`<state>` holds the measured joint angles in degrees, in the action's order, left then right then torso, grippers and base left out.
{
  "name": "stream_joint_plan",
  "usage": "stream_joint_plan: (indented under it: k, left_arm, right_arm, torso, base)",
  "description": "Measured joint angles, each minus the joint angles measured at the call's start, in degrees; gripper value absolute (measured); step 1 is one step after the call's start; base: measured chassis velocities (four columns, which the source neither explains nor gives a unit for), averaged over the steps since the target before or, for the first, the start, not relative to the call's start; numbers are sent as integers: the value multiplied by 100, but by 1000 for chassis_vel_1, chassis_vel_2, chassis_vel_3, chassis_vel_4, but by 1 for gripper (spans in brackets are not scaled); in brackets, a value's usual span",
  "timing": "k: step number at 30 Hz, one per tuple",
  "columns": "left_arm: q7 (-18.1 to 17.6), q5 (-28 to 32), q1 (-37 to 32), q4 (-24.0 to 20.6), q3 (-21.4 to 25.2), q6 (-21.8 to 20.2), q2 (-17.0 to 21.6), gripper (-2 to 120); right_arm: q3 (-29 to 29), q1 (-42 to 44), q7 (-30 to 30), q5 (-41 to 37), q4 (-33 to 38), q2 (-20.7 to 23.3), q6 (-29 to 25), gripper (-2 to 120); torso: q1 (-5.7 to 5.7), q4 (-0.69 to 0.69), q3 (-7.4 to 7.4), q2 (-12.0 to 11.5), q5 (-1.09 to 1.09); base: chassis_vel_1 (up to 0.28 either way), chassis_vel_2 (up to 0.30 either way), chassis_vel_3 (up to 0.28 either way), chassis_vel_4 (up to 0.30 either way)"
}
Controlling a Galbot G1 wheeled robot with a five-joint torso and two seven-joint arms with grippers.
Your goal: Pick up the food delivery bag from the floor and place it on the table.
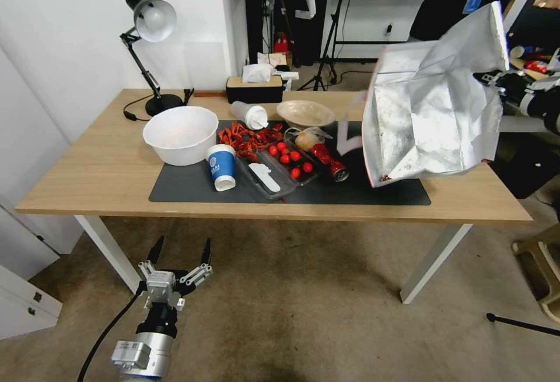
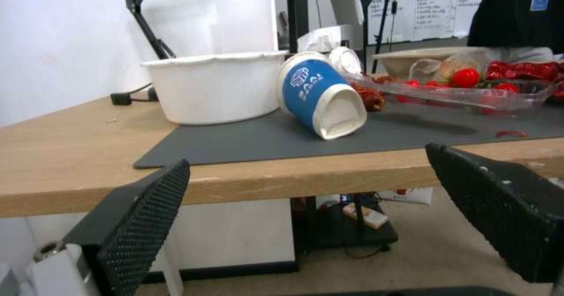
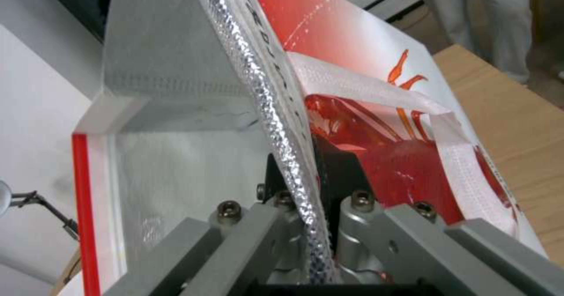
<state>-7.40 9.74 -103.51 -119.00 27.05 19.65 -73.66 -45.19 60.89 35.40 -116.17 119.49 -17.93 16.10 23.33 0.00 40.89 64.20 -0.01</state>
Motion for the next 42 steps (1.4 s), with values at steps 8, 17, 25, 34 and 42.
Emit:
stream_joint_plan:
  k: [8,17,25,34,42]
  left_arm:
    - [-9,-33,6,2,-25,-14,-8,100]
    - [-13,-49,-14,-2,-1,-14,-6,100]
    - [-17,-83,-4,20,3,-11,-16,100]
    - [-25,-115,-3,34,-1,-6,-30,100]
    - [-46,-132,-41,29,20,32,-34,100]
  right_arm:
    - [221,-137,60,-97,-57,-178,23,0]
    - [767,-558,-88,-82,-79,-495,20,0]
    - [878,-842,-315,-169,-156,-682,-81,0]
    - [924,-1112,-366,-312,-392,-788,-97,0]
    - [964,-1026,-229,-164,-307,-952,-101,0]
  torso:
    - [0,-1,-1,-1,0]
    - [0,0,-1,-2,1]
    - [-1,0,-1,-2,0]
    - [-1,0,-1,-2,0]
    - [-1,1,-1,-2,-1]
  base:
    - [0,0,0,0]
    - [0,0,0,0]
    - [0,0,0,0]
    - [0,0,0,0]
    - [0,0,0,0]
